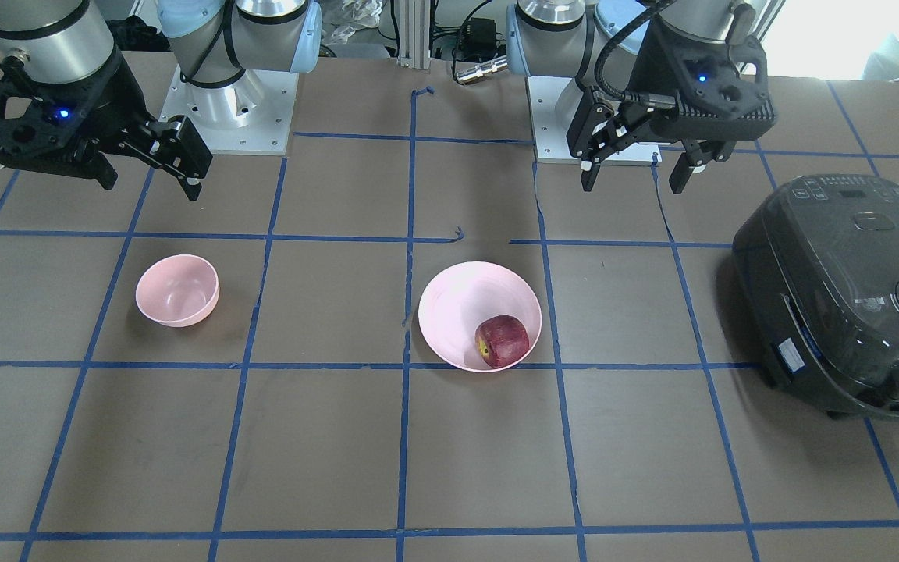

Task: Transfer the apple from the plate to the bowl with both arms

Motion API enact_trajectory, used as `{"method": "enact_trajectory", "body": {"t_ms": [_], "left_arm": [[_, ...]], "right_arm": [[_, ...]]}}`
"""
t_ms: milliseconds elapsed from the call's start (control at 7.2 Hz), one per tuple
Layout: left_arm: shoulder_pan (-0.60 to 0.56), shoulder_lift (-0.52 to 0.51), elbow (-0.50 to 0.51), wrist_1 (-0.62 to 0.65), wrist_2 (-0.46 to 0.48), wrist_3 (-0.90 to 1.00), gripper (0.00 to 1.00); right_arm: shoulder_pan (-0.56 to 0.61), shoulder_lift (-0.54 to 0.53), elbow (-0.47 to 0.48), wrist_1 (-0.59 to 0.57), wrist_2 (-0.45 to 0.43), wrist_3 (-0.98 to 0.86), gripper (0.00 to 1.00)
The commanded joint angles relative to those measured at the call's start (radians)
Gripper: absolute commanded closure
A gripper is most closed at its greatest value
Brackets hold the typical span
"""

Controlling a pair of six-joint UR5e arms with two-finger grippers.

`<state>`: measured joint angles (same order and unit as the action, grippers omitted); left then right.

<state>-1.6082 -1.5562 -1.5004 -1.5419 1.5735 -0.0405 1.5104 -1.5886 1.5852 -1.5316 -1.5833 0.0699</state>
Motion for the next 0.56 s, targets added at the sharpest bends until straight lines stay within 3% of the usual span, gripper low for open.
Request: {"method": "enact_trajectory", "body": {"t_ms": [0,417], "left_arm": [[-0.025,-0.027,-0.075,0.095,-0.009,0.001,0.00],[-0.044,-0.076,-0.311,0.348,-0.007,-0.137,0.00]], "right_arm": [[-0.022,0.054,0.001,0.002,-0.012,-0.027,0.00],[-0.236,0.140,0.073,-0.019,0.003,-0.249,0.00]]}}
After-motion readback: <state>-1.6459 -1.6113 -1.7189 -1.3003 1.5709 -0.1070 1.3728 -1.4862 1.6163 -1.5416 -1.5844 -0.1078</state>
